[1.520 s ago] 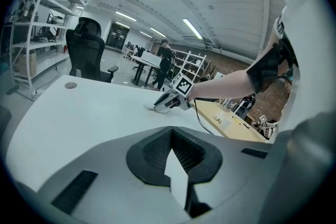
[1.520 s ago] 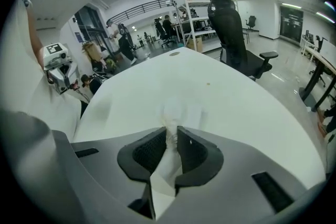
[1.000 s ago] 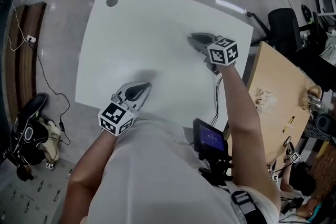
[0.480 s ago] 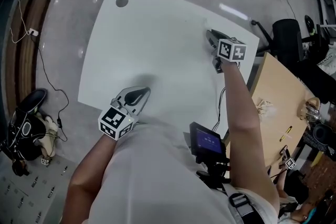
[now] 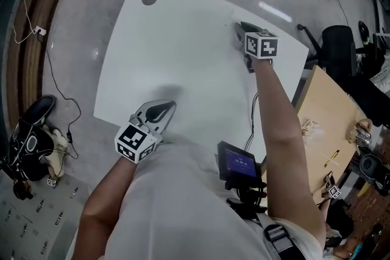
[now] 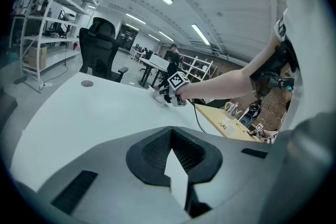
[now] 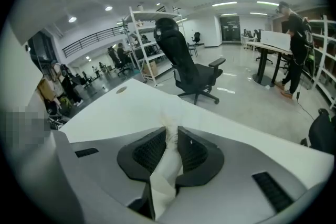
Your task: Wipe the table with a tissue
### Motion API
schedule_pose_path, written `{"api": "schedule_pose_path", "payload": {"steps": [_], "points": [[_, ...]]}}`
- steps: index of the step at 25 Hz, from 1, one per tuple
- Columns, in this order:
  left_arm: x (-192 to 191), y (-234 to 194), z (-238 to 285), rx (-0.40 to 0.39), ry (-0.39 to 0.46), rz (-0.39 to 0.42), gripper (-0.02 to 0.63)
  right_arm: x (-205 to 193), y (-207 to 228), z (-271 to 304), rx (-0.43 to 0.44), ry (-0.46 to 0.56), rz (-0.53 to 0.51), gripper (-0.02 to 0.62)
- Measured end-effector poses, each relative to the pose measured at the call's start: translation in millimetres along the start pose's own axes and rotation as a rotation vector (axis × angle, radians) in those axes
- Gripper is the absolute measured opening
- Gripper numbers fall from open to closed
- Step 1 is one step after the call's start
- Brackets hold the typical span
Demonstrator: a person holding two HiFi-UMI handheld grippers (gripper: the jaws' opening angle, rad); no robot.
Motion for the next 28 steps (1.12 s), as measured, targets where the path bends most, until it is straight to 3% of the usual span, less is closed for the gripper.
{"api": "schedule_pose_path", "payload": {"steps": [5,12,19,28], "points": [[-1,-4,-4,0.006,-0.001,-0.009,0.006,12,-2,18,0.017,-0.079,-0.145,0.071],[-4,-13,-9,0.015,-0.002,-0.028,0.006,10,-9,23,0.038,-0.149,-0.271,0.069],[-6,-10,-12,-0.002,-0.013,-0.022,0.006,8,-33,26,0.136,-0.231,-0.414,0.069],[-6,-11,-16,0.005,-0.005,-0.010,0.005,-16,-71,16,0.291,-0.222,-0.465,0.069]]}}
Point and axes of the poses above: the fingertips, and each gripper's own axes: z forward along the fingers, y to its right, x out of its top, the point moved 6 cm from there along -z, backward along the fingers, and after that the axes turned 7 degrees about y, right-handed, at the moved point
